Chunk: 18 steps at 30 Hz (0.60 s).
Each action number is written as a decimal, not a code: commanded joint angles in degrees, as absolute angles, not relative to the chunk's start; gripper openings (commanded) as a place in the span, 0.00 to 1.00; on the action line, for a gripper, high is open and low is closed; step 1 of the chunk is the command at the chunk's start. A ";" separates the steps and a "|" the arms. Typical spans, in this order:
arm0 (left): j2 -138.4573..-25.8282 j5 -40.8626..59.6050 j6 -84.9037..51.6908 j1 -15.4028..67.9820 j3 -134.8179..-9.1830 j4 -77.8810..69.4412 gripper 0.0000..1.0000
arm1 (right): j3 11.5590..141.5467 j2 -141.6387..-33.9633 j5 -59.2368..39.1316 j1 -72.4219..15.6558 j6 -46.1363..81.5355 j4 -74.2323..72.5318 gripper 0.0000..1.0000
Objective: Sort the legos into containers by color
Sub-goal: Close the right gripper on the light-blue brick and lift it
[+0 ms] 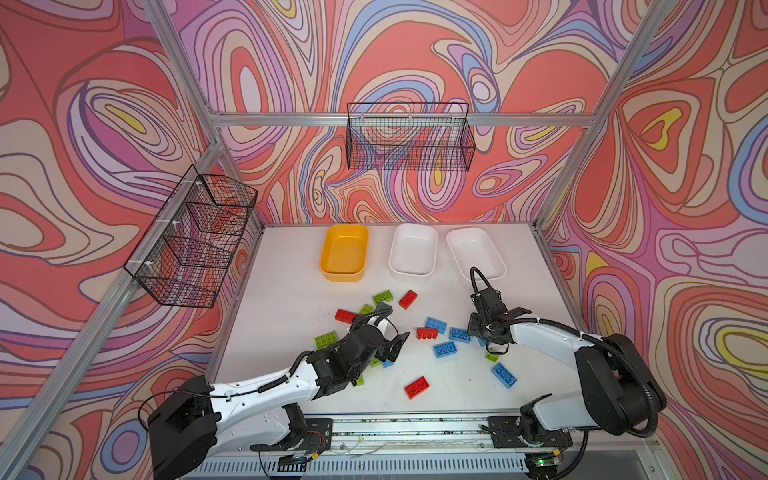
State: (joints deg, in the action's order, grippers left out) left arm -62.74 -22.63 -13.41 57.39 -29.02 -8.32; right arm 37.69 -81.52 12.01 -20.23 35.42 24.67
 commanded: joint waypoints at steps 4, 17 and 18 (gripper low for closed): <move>-63.04 -21.69 -14.77 57.57 -31.54 -6.25 1.00 | 38.23 -79.05 10.57 -20.21 34.29 27.87 0.65; -62.15 -20.90 -17.48 57.61 -31.11 -4.71 1.00 | 36.40 -79.15 7.99 -20.22 33.57 27.88 0.56; -61.85 -20.87 -17.58 57.58 -30.98 -4.44 1.00 | 36.39 -79.51 8.08 -20.23 33.57 27.70 0.56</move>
State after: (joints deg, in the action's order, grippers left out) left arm -62.74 -21.19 -15.94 57.39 -30.13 -6.55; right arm 37.19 -78.43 8.60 -20.23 33.61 27.83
